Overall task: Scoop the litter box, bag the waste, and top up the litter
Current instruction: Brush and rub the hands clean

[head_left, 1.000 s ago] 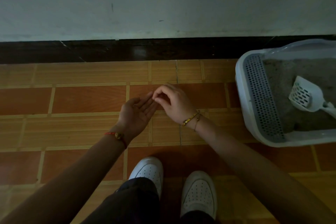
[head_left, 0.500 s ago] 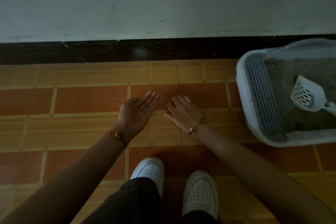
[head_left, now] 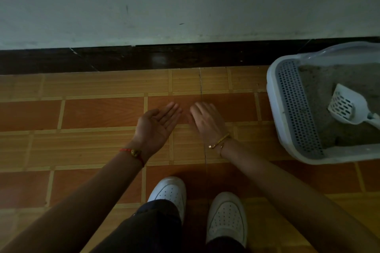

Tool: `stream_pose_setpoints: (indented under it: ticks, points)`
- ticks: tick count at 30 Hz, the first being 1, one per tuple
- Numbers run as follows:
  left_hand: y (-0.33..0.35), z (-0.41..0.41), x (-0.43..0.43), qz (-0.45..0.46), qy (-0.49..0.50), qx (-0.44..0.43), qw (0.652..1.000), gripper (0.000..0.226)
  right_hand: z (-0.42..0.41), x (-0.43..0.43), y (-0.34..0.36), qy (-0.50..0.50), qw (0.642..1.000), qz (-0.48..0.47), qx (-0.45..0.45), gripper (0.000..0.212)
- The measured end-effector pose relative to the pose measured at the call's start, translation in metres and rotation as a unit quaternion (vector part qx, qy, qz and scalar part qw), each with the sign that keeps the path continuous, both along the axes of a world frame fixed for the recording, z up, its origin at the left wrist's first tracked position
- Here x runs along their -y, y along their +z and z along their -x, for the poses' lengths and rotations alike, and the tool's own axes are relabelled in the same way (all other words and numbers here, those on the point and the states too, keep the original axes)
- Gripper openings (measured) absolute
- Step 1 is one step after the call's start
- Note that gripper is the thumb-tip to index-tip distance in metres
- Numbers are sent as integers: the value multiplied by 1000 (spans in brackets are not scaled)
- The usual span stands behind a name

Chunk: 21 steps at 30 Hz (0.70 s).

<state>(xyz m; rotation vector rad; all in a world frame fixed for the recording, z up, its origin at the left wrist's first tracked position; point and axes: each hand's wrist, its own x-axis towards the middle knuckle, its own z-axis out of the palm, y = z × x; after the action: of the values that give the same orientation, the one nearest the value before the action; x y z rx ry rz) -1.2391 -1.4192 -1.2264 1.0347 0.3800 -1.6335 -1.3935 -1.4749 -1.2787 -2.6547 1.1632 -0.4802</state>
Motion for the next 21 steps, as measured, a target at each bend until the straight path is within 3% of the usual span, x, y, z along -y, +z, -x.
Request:
stream_pose_setpoints:
  ticks: [4,9,12,15,17,19,21]
  points:
    - [5,5,2,14,-36,13,999,42,-9,-4,35,40,995,-6,92,17]
    - [15,10,7,36,-72,4,997,46,-14,-15,50,107,983,-81,123,12]
    - [21,12,10,48,-76,6,996,45,-10,-11,55,66,978,-98,170,15]
    - [26,16,11,59,-56,-14,997,43,-7,-5,55,-77,950,-121,276,20]
    - [28,17,11,64,-45,-30,996,43,-7,0,57,-174,898,-214,342,27]
    - [32,19,12,74,-40,-42,996,44,-8,4,60,-217,813,-395,369,30]
    - [36,21,13,85,-44,-39,995,44,-12,6,62,-224,634,-599,434,33]
